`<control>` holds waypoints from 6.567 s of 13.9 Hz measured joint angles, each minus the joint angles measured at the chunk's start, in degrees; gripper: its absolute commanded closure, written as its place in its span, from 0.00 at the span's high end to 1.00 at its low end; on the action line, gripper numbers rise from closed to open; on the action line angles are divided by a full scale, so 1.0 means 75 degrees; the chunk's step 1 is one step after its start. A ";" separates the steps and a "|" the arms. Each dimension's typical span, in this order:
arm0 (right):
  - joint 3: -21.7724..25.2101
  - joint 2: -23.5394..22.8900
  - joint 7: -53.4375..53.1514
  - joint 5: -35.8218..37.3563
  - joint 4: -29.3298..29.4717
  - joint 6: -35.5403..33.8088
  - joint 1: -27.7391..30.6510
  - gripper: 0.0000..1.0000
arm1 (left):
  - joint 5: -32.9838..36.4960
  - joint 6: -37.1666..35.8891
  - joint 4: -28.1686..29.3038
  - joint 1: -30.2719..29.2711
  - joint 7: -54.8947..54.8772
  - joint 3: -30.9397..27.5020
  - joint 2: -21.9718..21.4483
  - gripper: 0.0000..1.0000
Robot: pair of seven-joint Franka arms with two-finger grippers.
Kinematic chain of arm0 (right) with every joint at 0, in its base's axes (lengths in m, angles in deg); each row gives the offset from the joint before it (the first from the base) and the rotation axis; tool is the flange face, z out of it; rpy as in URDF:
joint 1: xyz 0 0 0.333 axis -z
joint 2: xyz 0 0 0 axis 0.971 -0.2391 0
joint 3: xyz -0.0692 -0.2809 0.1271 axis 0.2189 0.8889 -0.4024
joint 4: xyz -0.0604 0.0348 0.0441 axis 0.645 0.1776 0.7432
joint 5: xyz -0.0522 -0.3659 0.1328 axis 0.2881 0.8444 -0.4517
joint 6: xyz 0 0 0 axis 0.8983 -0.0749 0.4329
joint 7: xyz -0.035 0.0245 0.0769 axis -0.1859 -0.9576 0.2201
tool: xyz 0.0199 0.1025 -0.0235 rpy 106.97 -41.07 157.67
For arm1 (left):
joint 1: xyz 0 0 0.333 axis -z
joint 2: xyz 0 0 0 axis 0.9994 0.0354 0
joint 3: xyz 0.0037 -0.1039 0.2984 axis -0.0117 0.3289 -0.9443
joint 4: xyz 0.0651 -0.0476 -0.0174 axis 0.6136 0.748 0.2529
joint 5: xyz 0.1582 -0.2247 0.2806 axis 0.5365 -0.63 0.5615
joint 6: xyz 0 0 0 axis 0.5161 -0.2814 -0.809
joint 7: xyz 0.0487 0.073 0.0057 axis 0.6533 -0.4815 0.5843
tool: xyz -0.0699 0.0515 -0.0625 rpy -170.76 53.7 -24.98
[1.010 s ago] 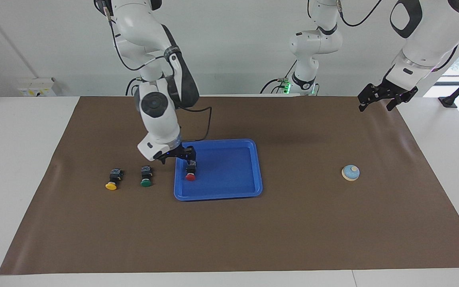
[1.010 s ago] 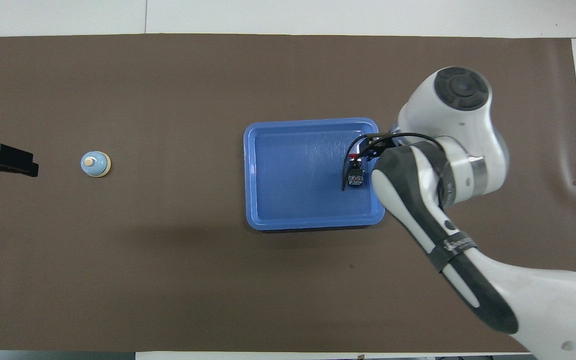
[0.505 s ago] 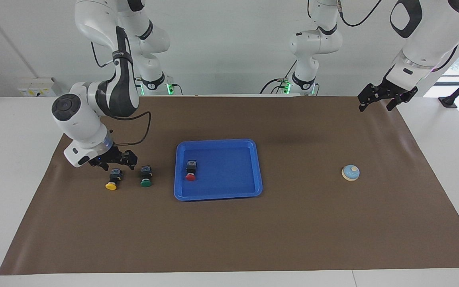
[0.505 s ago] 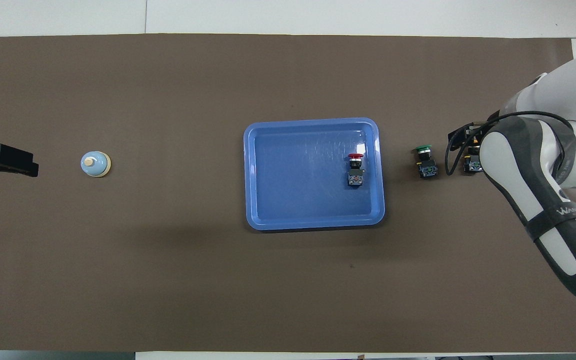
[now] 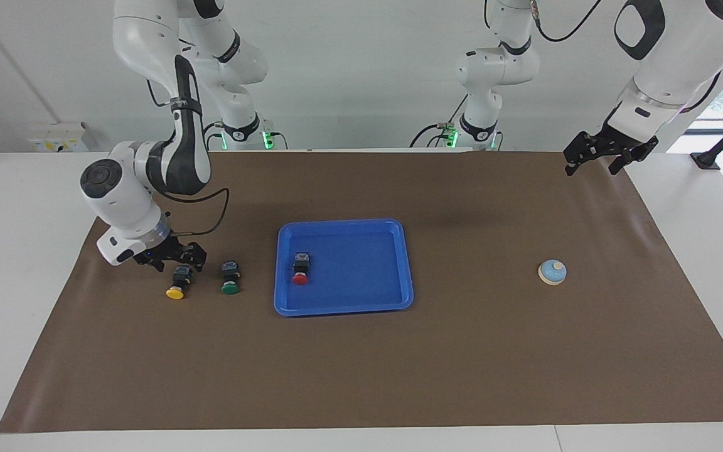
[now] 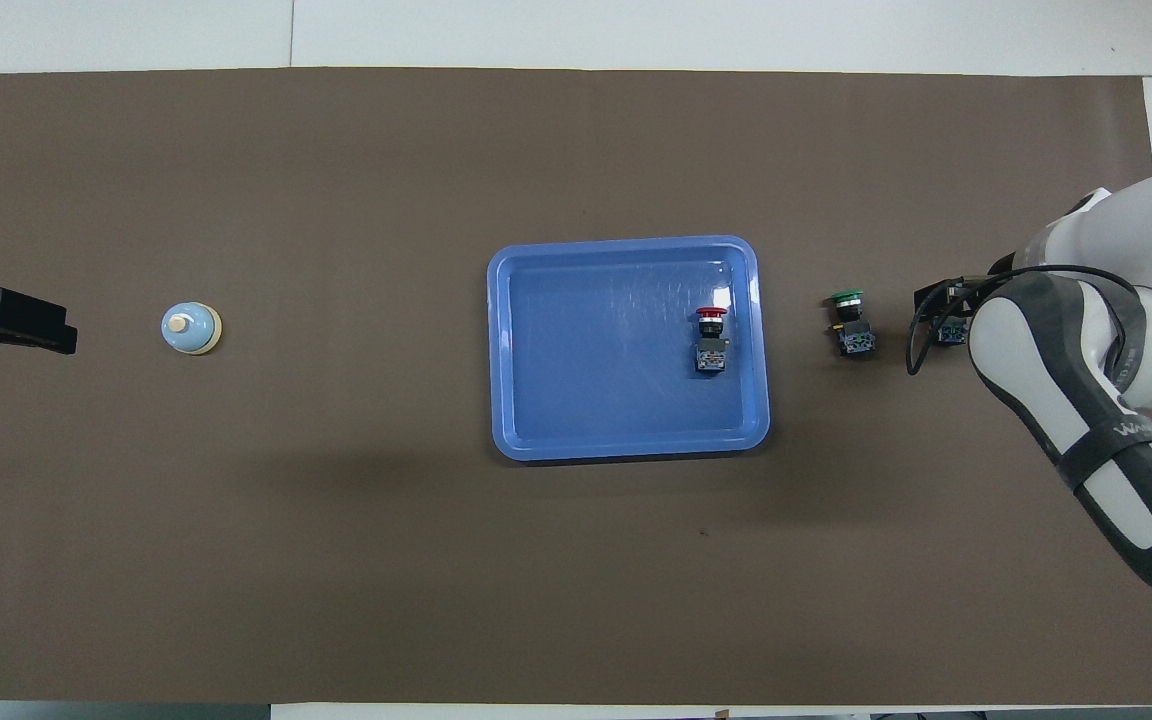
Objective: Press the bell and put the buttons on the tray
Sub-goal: 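Grasp the yellow-capped button with the right gripper, then carry the yellow button into the tray beside the red one, release, then move the right gripper to the green-capped button and grasp it, then carry the green button into the tray and release it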
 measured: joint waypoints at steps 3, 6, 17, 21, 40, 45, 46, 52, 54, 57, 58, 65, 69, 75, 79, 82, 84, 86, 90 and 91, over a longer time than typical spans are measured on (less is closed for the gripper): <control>-0.0001 -0.0088 0.0128 0.0000 -0.0218 0.0377 0.0159 0.99 | 0.0000 0.0000 0.0000 0.0000 0.0000 0.0000 0.0000 1.00; -0.0004 -0.0242 0.0130 0.0000 -0.0338 0.0532 0.0184 0.43 | 0.0000 0.0000 0.0000 0.0000 0.0000 0.0000 0.0000 1.00; -0.0202 -0.0247 -0.1606 -0.0060 0.1612 -0.1717 -0.1076 0.00 | 0.0000 0.0000 0.0000 0.0000 0.0000 0.0000 0.0000 1.00; -0.0255 -0.0355 -0.3519 -0.0074 0.2023 -0.1925 -0.3003 0.00 | 0.0000 -0.0001 0.0000 0.0000 0.0000 0.0000 0.0000 1.00; -0.0009 -0.0807 -0.2993 -0.0243 0.2555 -0.2024 -0.3002 1.00 | 0.0000 -0.0001 0.0000 0.0000 0.0001 0.0000 0.0000 1.00; 0.0015 -0.0515 -0.1055 0.0440 0.1353 -0.1321 -0.1378 1.00 | 0.0000 -0.0001 0.0000 0.0000 0.0001 0.0000 0.0000 1.00; 0.0014 -0.0470 -0.0865 0.0441 0.0981 -0.0883 -0.1245 1.00 | 0.0000 -0.0001 0.0000 0.0000 0.0001 0.0000 0.0000 1.00; -0.0095 -0.0278 -0.0455 0.0458 0.0073 0.0036 -0.1294 1.00 | 0.0000 -0.0001 0.0000 0.0000 0.0001 0.0000 0.0000 1.00; -0.0098 -0.0258 -0.0412 0.0458 0.0066 0.0052 -0.1345 1.00 | 0.0000 -0.0001 0.0000 0.0000 0.0001 0.0000 0.0000 1.00; -0.0099 -0.0260 -0.0235 0.0458 -0.0071 0.0166 -0.1345 1.00 | 0.0000 -0.0001 0.0000 0.0000 0.0001 0.0000 0.0000 1.00; -0.0102 -0.0260 -0.0221 0.0458 -0.0147 0.0263 -0.1346 1.00 | 0.0000 -0.0001 0.0000 0.0000 0.0001 0.0000 0.0000 1.00; -0.0112 -0.0262 -0.0176 0.0443 -0.0628 0.0877 -0.1348 0.27 | 0.0000 -0.0001 0.0000 0.0000 0.0001 0.0000 0.0000 1.00; -0.0116 -0.0239 -0.0179 0.0280 -0.0609 0.0882 -0.1348 0.00 | 0.0000 -0.0001 0.0000 0.0000 0.0002 0.0000 0.0000 1.00; -0.0243 -0.0115 -0.2081 -0.0211 0.0965 -0.0665 -0.2495 0.00 | 0.0000 -0.0001 0.0000 0.0000 0.0002 0.0000 0.0000 1.00; -0.0282 -0.0408 -0.4030 -0.0211 0.2005 -0.1200 -0.3961 0.00 | 0.0000 -0.0001 0.0000 0.0000 0.0002 0.0000 0.0000 1.00; -0.0279 -0.1293 -0.5139 -0.0204 0.2944 -0.1241 -0.4825 0.00 | 0.0000 -0.0001 0.0000 0.0000 0.0002 0.0000 0.0000 1.00; -0.0275 -0.1784 -0.5244 -0.0204 0.3312 -0.1241 -0.4964 0.00 | 0.0000 -0.0001 0.0000 0.0000 0.0002 0.0000 0.0000 1.00; -0.0273 -0.1965 -0.5244 -0.0204 0.3398 -0.1177 -0.4981 0.00 | 0.0000 -0.0001 0.0000 0.0000 0.0002 0.0000 0.0000 1.00; -0.0274 -0.2076 -0.5287 -0.0209 0.3159 -0.0689 -0.5074 0.05 | 0.0000 -0.0001 0.0000 0.0000 0.0002 0.0000 0.0000 1.00; -0.0274 -0.2089 -0.5374 -0.0209 0.3116 -0.0647 -0.5084 0.14 | 0.0000 -0.0001 0.0000 0.0000 0.0002 0.0000 0.0000 1.00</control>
